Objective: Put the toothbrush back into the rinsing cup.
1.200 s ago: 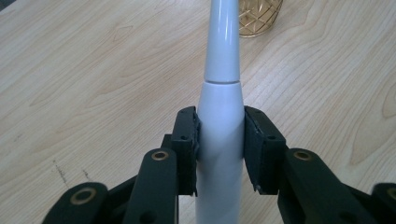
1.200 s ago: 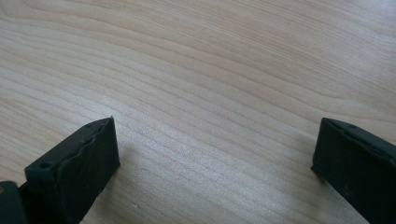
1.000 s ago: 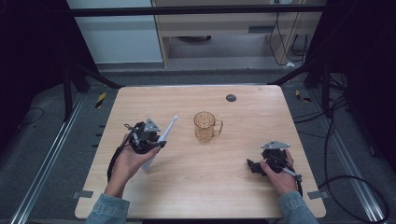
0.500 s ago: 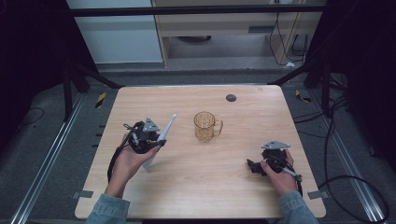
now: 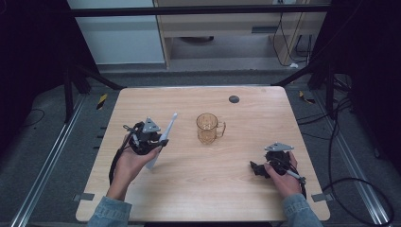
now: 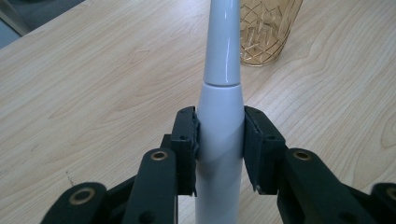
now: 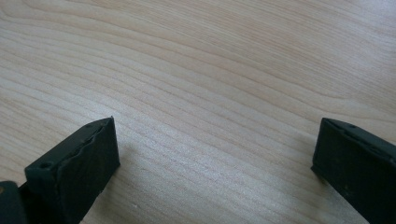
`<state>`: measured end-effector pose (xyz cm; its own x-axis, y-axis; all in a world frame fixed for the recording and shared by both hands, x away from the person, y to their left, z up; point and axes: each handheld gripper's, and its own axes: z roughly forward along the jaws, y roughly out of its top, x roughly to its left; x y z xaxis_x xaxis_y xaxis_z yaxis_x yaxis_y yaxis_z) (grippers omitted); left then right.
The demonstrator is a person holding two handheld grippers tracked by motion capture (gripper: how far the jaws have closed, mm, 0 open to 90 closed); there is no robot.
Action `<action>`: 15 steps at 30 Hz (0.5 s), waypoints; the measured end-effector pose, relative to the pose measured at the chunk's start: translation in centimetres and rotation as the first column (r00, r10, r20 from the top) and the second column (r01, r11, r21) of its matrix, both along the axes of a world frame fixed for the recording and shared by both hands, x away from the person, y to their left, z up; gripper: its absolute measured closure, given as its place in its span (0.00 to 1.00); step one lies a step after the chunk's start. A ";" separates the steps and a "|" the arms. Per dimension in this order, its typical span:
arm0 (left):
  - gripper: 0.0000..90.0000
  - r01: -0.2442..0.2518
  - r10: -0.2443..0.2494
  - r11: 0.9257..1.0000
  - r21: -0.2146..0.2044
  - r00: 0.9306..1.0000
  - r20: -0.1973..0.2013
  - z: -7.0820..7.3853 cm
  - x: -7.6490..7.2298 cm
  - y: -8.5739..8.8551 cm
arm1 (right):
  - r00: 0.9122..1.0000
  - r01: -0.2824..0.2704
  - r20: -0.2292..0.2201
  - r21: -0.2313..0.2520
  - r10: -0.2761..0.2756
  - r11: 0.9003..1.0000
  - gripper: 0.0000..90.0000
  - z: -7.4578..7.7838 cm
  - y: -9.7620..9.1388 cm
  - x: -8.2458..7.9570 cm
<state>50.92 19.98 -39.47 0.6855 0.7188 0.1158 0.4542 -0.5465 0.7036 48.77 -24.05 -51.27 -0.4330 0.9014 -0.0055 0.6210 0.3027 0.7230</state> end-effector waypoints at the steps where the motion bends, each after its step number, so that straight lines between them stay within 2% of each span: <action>1: 0.75 0.000 0.000 1.000 0.000 1.000 0.000 0.0 0.0 0.0 | 1.000 0.000 0.000 0.000 0.000 1.000 0.01 0.0 0.0 0.0; 15: 0.75 -0.003 0.003 1.000 -0.030 1.000 0.001 -0.1 0.1 0.1 | 1.000 0.001 0.000 0.000 -0.001 1.000 0.01 0.0 0.0 0.0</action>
